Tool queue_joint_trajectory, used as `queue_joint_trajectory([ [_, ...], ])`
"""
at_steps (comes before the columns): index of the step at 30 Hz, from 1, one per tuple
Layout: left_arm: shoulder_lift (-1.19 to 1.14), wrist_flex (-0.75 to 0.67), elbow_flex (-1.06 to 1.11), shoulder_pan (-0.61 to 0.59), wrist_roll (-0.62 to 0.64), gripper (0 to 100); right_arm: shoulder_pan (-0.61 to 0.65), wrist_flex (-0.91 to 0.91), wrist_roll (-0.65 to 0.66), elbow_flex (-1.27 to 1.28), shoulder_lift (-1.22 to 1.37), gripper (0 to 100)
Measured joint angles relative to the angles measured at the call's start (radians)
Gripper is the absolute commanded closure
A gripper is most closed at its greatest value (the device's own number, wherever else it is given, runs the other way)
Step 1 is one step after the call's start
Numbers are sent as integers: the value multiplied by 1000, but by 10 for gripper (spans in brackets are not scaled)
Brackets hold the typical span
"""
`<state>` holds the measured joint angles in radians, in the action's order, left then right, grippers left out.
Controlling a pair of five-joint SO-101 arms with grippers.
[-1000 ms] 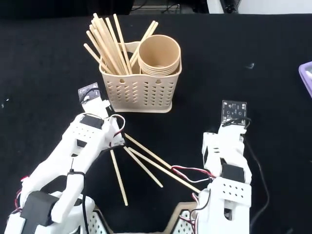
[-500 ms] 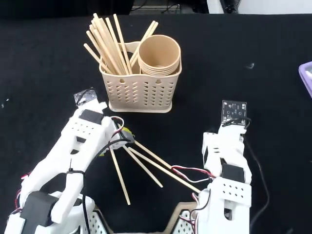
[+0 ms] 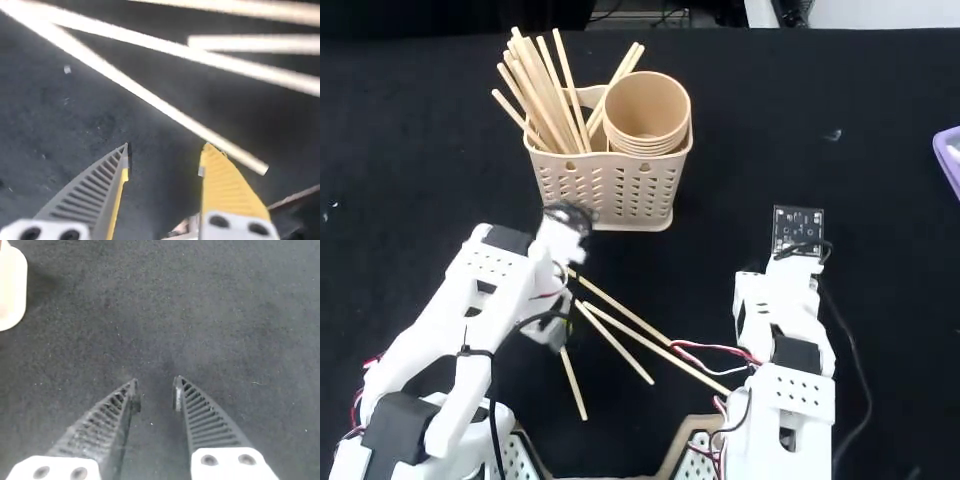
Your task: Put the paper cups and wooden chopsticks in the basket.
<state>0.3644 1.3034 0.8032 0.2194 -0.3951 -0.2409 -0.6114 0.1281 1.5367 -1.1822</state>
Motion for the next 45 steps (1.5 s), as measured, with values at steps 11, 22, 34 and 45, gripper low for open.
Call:
queue_joint_trajectory([
  [11,-26,2,-3,0,-273,716,0,0,0,0,0,879],
  [22,-25,-74,0,0,14,716,0,0,0,0,0,879],
  [34,459,-72,121,-353,160,712,91,-115,74,-89,0,879],
  [45,262,-269,203,-726,250,715,585,-503,152,-422,0,879],
])
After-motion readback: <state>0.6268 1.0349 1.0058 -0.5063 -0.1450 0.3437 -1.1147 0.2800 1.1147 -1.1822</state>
